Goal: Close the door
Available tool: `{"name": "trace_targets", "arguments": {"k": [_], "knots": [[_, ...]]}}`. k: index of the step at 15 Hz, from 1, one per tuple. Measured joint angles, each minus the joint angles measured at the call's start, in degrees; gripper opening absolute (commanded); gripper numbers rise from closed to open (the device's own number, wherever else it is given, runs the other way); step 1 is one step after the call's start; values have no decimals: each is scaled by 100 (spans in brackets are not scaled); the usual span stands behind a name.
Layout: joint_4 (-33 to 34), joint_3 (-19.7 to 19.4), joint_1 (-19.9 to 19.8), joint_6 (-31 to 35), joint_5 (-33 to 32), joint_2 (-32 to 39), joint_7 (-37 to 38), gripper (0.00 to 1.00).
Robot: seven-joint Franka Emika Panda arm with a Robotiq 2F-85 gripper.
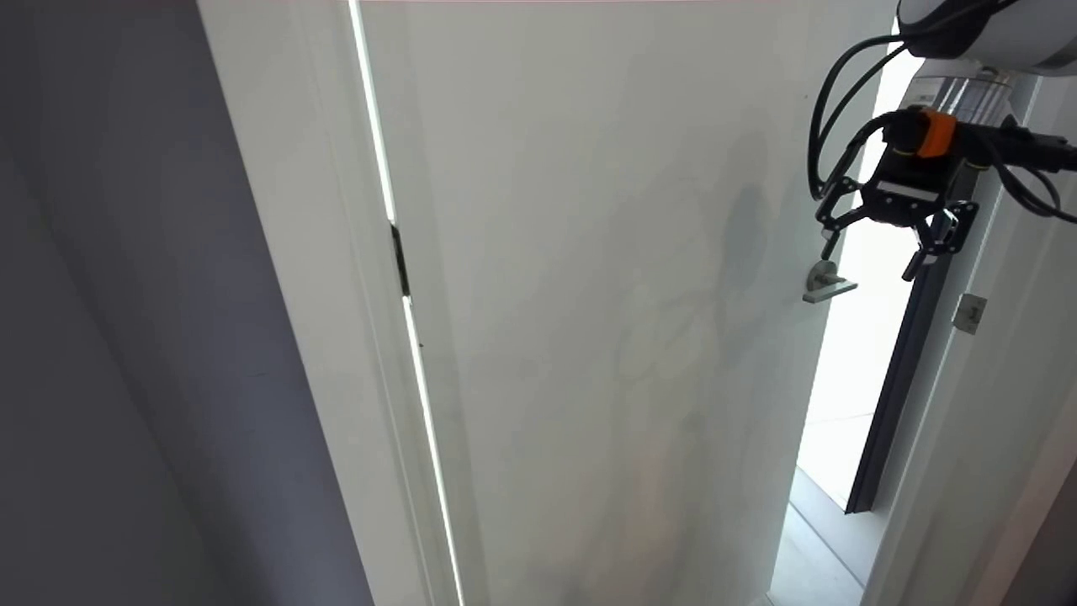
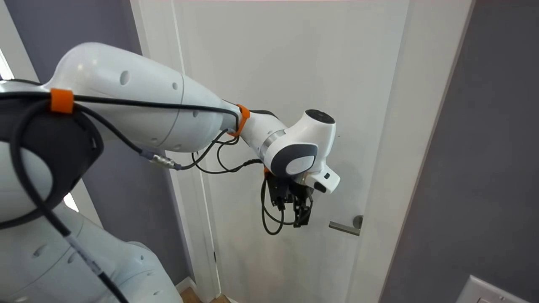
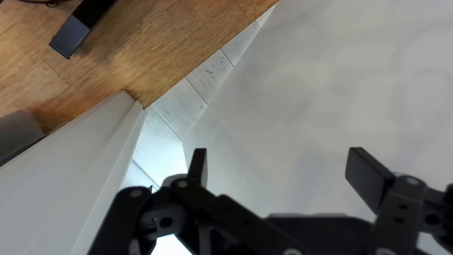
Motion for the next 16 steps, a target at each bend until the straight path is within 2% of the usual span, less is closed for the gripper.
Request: {"name": "trace_targets", "arguments": {"k": [5, 9, 16], "knots": [[-4, -5, -47, 113, -4, 75, 143, 100], [-2, -28, -178, 787, -3, 424, 461, 100], [141, -89, -187, 1886, 8, 1199, 830, 100]]}}
